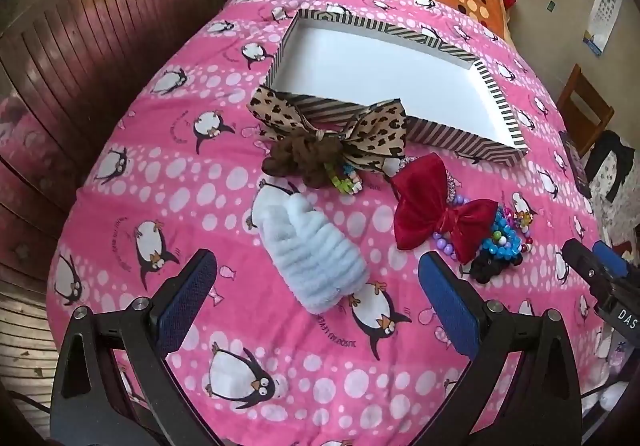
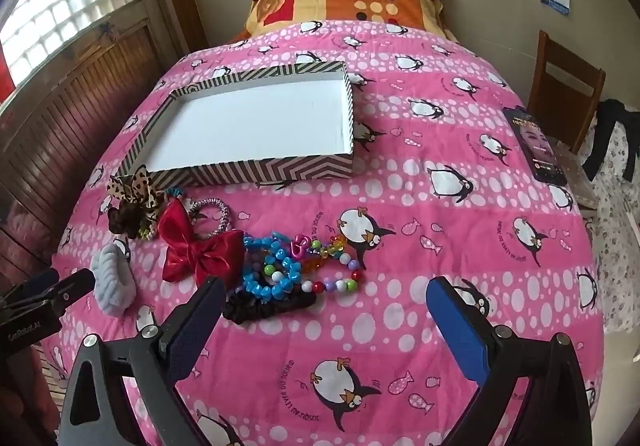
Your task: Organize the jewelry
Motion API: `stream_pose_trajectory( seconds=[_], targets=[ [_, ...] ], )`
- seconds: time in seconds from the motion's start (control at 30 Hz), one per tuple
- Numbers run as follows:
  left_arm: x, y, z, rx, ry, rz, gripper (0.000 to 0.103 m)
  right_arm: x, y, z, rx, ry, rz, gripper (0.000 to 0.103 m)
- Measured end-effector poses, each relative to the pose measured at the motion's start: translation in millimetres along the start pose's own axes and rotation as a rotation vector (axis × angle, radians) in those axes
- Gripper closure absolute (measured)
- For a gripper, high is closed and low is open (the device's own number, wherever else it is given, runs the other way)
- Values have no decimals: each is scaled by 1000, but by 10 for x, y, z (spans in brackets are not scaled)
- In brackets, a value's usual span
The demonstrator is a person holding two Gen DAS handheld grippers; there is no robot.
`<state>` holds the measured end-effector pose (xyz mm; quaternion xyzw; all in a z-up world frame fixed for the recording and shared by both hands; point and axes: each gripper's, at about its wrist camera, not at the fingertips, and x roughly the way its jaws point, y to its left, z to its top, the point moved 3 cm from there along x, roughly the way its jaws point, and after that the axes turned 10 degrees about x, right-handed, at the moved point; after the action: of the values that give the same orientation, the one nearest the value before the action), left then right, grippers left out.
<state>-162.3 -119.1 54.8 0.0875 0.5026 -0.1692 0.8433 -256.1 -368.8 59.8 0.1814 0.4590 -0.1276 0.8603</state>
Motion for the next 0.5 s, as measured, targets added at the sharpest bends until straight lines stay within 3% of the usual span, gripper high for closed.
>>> stream_pose_trajectory(
  seconds=[0.5],
  targets=[
    [76,-12,30,-34,26,-14,2,100,-57,21,5,4,12,4]
  ],
)
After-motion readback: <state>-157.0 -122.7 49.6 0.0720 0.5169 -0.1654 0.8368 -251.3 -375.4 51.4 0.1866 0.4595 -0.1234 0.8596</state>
